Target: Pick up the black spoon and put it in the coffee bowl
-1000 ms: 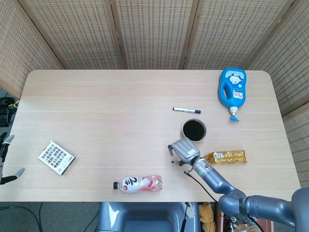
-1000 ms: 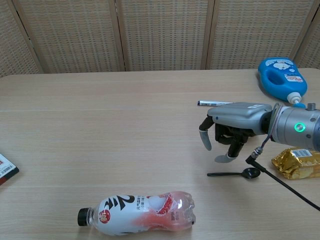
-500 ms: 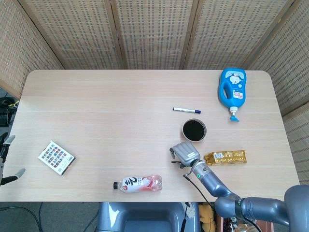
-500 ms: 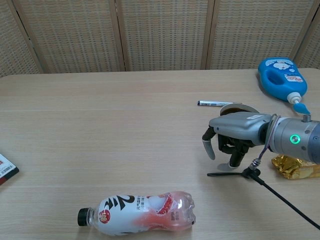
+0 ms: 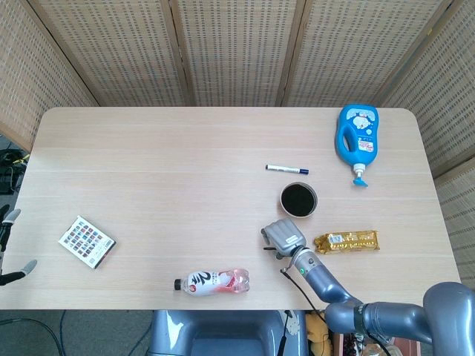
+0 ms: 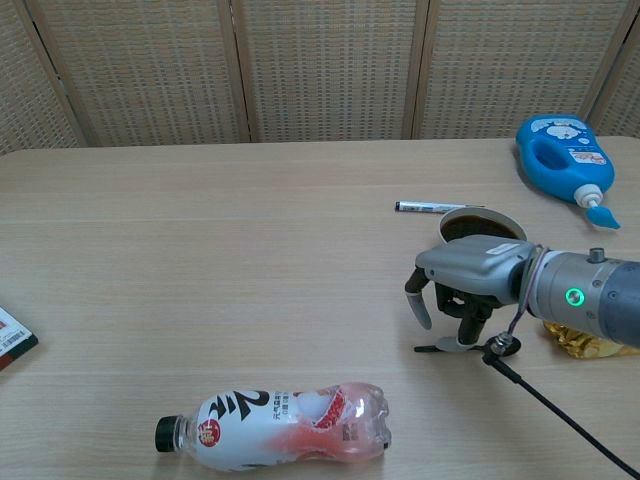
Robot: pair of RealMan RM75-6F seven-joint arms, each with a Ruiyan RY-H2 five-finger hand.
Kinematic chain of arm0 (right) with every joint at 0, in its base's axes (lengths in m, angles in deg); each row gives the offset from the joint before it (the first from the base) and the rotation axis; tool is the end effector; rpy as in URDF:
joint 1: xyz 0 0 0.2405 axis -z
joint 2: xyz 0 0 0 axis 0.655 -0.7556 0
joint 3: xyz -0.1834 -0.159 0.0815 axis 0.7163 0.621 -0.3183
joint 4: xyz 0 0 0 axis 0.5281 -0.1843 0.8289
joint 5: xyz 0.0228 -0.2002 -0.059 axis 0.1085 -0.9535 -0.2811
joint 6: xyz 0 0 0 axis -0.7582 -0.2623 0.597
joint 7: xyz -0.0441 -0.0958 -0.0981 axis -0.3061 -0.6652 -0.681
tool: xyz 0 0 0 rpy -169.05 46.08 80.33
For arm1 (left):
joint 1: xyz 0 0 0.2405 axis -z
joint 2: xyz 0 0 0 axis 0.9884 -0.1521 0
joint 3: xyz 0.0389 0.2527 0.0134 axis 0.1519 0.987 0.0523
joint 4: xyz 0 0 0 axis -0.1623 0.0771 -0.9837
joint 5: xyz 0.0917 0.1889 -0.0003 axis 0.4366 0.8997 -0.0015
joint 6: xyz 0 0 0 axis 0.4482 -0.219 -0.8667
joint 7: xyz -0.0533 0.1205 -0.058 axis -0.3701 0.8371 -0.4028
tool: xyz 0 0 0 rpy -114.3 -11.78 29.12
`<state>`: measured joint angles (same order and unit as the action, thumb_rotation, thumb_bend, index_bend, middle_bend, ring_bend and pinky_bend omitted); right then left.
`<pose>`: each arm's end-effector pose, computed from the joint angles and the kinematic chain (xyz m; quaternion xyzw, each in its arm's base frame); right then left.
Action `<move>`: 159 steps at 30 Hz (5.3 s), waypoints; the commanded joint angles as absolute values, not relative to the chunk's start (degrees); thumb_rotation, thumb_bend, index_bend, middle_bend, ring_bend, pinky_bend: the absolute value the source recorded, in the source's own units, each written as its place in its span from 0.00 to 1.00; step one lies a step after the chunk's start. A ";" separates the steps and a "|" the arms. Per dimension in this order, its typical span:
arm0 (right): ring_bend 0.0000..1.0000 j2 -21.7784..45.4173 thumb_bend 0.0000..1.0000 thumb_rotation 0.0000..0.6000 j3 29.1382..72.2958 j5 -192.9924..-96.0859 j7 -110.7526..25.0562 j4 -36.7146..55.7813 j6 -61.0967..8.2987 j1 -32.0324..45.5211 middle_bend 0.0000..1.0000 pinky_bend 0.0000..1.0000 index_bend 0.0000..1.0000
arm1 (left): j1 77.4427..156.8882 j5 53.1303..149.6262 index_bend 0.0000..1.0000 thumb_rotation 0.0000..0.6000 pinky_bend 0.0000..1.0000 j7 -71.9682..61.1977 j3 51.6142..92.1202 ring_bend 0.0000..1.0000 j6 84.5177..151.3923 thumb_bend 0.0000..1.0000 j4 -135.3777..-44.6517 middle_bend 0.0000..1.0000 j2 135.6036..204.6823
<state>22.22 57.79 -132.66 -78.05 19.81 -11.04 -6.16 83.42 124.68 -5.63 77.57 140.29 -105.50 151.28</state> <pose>-0.1533 -0.3121 -0.0738 0.8180 -0.3712 0.2373 0.3699 -0.3356 0.1652 0.1703 -0.5841 -0.3779 -0.3551 0.6244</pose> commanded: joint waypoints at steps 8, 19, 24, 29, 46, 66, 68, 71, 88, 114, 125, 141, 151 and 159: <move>1.00 23.42 0.46 1.00 58.67 -132.24 -80.34 18.97 -12.11 -6.65 1.00 1.00 0.56 | 83.37 124.75 0.00 1.00 0.00 -6.11 77.64 0.00 140.38 0.18 -105.05 0.00 151.49; 1.00 25.32 0.46 1.00 58.69 -130.54 -82.92 18.03 -12.46 -7.66 1.00 1.00 0.56 | 83.14 124.69 0.00 1.00 0.00 -6.74 77.75 0.00 140.53 0.18 -104.45 0.00 151.72; 1.00 25.69 0.46 1.00 58.77 -130.12 -83.72 17.58 -12.62 -7.94 1.00 1.00 0.56 | 83.03 124.60 0.00 1.00 0.00 -6.95 77.78 0.00 140.58 0.18 -104.21 0.00 151.78; 1.00 26.01 0.46 1.00 59.10 -129.75 -84.52 16.79 -12.68 -8.12 1.00 1.00 0.56 | 82.91 124.57 0.00 1.00 0.00 -7.23 77.84 0.00 140.61 0.18 -103.89 0.00 151.88; 1.00 26.35 0.46 1.00 59.70 -127.66 -86.66 15.59 -11.64 -9.14 0.99 1.00 0.56 | 82.75 124.87 0.00 1.00 0.00 -7.89 77.89 0.00 140.93 0.18 -103.59 0.00 151.96; 1.00 25.30 0.46 1.00 61.64 -125.82 -88.42 17.89 -11.63 -9.52 0.99 1.00 0.56 | 82.65 125.81 0.00 1.00 0.00 -9.69 78.03 0.00 141.51 0.18 -102.93 0.00 152.11; 1.00 25.15 0.46 1.00 61.78 -125.98 -88.33 18.27 -11.73 -9.43 0.99 1.00 0.56 | 82.63 125.85 0.00 1.00 0.00 -9.68 78.06 0.00 141.53 0.18 -102.92 0.00 152.14; 1.00 24.69 0.46 1.00 62.17 -126.33 -88.26 19.36 -12.02 -9.23 0.99 1.00 0.56 | 82.65 125.91 0.00 1.00 0.00 -9.70 78.06 0.00 141.53 0.18 -102.89 0.00 152.19; 1.00 24.56 0.46 1.00 62.53 -127.13 -87.70 20.21 -13.00 -8.83 0.99 1.00 0.56 | 82.31 125.67 0.00 1.00 0.00 -10.09 78.14 0.00 141.68 0.18 -102.47 0.00 152.36; 1.00 25.91 0.46 1.00 62.71 -126.13 -88.85 19.51 -13.55 -8.96 0.99 1.00 0.58 | 82.19 125.38 0.00 1.00 0.00 -11.06 78.14 0.00 141.37 0.18 -101.32 0.00 152.79; 1.00 26.12 0.46 1.00 62.99 -126.34 -88.73 19.51 -14.02 -8.44 0.99 1.00 0.58 | 82.09 125.42 0.00 1.00 0.00 -11.30 78.09 0.00 141.55 0.18 -101.02 0.00 152.90; 1.00 26.61 0.59 1.00 62.77 -126.85 -88.35 18.55 -13.95 -8.21 0.99 1.00 0.62 | 81.79 125.17 0.00 1.00 0.00 -12.10 78.07 0.00 141.66 0.18 -100.28 0.00 153.12; 1.00 25.83 0.65 1.00 62.38 -128.40 -87.38 19.11 -14.55 -7.73 0.99 1.00 0.63 | 81.69 125.17 0.00 1.00 0.00 -12.38 78.06 0.00 141.73 0.18 -99.97 0.00 153.20; 1.00 23.20 0.67 1.00 60.84 -129.08 -85.44 22.18 -14.61 -7.58 0.99 1.00 0.63 | 81.64 125.15 0.00 1.00 0.00 -12.44 77.97 0.00 141.82 0.18 -99.92 0.00 153.18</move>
